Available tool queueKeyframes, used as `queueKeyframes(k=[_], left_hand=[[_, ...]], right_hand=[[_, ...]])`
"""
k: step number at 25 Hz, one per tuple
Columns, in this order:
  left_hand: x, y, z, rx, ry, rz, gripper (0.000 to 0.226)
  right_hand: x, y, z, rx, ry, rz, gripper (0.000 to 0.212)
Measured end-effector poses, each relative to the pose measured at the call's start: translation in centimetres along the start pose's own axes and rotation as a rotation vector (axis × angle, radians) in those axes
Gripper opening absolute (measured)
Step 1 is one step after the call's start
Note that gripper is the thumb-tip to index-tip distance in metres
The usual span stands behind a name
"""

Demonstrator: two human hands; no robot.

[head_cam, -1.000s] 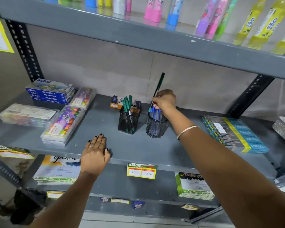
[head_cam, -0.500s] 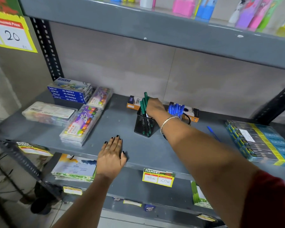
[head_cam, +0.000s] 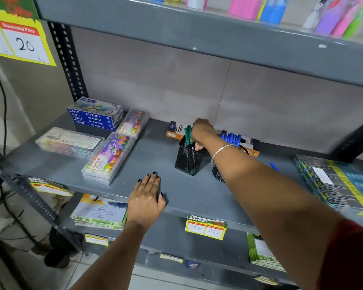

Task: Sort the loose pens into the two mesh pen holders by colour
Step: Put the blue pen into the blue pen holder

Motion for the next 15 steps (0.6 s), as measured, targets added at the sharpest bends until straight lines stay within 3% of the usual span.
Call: queueKeyframes(k=[4, 8, 12, 15], left_hand=[[0.0, -0.1, 0.0, 0.005, -0.003, 0.000, 0.057], [0.1, 0.0, 0.0, 0.001, -0.005, 0.007, 0.057], [0.0, 0.0, 0.0, -0.004, -0.006, 0.009, 0.057], [-0.3, -0.2, -0.1, -0.006, -0.007, 0.004, 0.058]], right_hand=[[0.0, -0.1, -0.7, 0.055, 0.067, -0.010, 0.028], [-0.9, -0.5, -1.1, 0.010, 0.072, 0.023, 0.020], [-6.3, -3.5, -1.2, -0.022, -0.165, 0.134, 0.024], [-10.3, -9.4, -1.4, 0.100, -0.306, 0.152, 0.026]])
Point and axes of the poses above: each hand's wrist, its own z-axis towards the middle knuckle, its own x-axis out of the palm, y = z × x, the point moved 9 cm from there along z, towards the middle knuckle, and after that the axes turned 3 degrees about y, right-handed, at the moved point
